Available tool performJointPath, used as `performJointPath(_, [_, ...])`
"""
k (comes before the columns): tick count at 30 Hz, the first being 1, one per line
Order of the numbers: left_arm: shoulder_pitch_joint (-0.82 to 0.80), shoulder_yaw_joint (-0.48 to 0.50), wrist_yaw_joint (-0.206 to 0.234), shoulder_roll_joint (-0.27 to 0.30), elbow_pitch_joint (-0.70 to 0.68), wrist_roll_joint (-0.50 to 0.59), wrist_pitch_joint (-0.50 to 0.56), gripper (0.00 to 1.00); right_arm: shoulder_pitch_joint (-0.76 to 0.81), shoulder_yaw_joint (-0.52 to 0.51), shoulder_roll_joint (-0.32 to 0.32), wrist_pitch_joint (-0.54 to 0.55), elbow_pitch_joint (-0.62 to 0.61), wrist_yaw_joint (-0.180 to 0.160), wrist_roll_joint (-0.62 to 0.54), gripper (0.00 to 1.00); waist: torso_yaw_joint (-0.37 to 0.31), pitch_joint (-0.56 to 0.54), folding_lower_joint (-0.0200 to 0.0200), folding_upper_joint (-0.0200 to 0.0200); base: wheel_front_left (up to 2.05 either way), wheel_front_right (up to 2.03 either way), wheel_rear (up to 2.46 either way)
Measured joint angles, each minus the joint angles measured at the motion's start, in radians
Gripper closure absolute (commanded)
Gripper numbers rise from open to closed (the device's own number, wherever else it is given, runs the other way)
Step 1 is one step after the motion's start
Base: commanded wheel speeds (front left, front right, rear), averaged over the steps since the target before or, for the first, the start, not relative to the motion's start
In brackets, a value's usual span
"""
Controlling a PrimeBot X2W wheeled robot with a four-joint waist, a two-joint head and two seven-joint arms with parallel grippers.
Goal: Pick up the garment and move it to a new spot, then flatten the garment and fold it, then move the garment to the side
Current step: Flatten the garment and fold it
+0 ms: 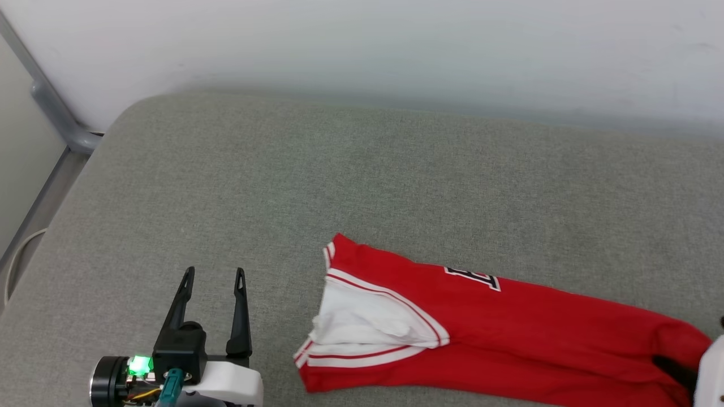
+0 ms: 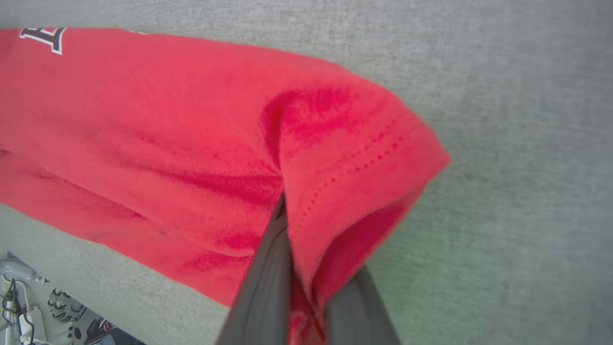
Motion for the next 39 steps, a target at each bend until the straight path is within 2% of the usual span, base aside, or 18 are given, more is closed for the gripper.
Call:
performJointPath(6, [0.018, 0.035, -0.035, -0.023, -0.001, 0.027, 0.000, 0.00, -0.009, 0.012, -0.078, -0.034, 0.066, 0.000, -0.041, 1.00, -0.003, -0.018, 0.0000, 0.0000, 0.00, 0.00, 0.00])
performJointPath(10, [0.030, 0.057, -0.050, -0.038, 0.000, 0.042, 0.000, 0.00, -0.012, 0.009, -0.096, -0.042, 0.067, 0.000, -0.023, 1.00, -0.008, -0.029, 0.0000, 0.0000, 0.00, 0.00, 0.00])
performJointPath(15, [0.047, 0.081, -0.067, -0.049, 0.004, 0.055, 0.000, 0.00, -0.007, 0.007, -0.124, -0.037, 0.012, -0.001, 0.001, 1.00, -0.017, -0.043, 0.0000, 0.0000, 0.00, 0.00, 0.00])
performJointPath(19, [0.052, 0.092, -0.078, -0.060, 0.007, 0.066, 0.000, 0.00, -0.006, 0.012, -0.128, -0.033, -0.077, -0.001, 0.002, 1.00, -0.025, -0.053, 0.0000, 0.0000, 0.00, 0.00, 0.00])
performJointPath(29, [0.055, 0.106, -0.097, -0.081, 0.016, 0.093, 0.000, 0.00, -0.014, 0.034, -0.046, 0.058, -0.294, -0.001, 0.000, 1.00, -0.019, -0.057, 0.0000, 0.0000, 0.00, 0.00, 0.00])
performJointPath(39, [0.042, 0.109, -0.115, -0.099, 0.025, 0.103, 0.000, 0.00, -0.130, 0.122, 0.092, 0.146, -0.318, -0.001, -0.089, 1.00, 0.009, -0.030, 0.0000, 0.0000, 0.00, 0.00, 0.00])
